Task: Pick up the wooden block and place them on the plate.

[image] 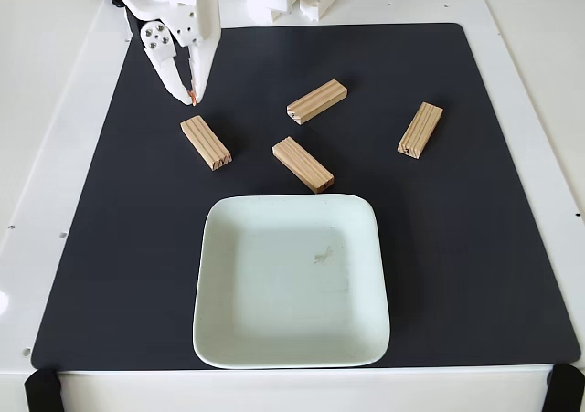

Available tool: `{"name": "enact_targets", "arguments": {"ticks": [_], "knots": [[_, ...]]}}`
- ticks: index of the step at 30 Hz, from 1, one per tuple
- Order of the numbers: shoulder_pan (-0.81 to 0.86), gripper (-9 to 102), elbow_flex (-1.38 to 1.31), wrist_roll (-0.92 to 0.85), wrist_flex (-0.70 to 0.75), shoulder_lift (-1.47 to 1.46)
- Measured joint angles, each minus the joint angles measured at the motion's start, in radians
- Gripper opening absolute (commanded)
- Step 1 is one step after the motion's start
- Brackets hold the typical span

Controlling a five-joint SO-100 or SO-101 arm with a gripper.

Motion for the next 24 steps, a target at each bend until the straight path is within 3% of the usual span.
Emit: {"name": "enact_targets", "arguments": {"ticks": [7,24], "knots": [[0.005,20,0.003,0.000,-0.003,-0.071],[-0.052,21,-0.037,0.000,-0.003,-0.097]]}}
